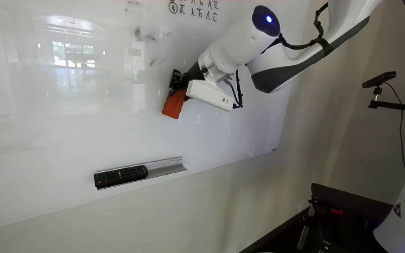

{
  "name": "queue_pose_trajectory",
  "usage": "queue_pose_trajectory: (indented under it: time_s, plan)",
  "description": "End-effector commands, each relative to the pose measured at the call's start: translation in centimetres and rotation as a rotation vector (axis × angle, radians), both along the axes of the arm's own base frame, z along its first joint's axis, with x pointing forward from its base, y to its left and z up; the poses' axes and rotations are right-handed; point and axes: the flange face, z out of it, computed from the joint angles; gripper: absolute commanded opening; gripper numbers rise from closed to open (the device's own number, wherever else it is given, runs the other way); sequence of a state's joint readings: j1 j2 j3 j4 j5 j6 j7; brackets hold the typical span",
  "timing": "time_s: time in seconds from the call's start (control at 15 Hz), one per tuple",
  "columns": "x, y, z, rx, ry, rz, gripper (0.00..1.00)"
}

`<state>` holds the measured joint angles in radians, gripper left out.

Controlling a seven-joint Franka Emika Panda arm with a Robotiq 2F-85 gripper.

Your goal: Use the orange eraser to clean the "ABCDE" off the whiteboard

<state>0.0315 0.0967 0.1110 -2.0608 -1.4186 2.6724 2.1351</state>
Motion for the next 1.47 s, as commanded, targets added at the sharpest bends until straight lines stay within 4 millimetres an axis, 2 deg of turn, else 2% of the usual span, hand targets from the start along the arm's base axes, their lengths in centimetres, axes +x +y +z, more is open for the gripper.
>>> queue_pose_trajectory:
  time_s: [0.0, 0.27, 0.73, 1.0, 1.4]
  plan:
    - [0.2, -1.8, 4.2, 0.101, -0.011, 0.037, 0.28]
    - [0.5, -3.5, 8.0, 0.082, -0.005, 0.046, 0.28]
    - [-0.1, -3.8, 13.2, -0.017, -0.088, 0.063, 0.28]
    - [-0.8, -4.5, 14.3, -0.094, -0.116, 0.046, 0.28]
    - [-2.4, -6.2, 13.2, -0.167, -0.124, 0.024, 0.28]
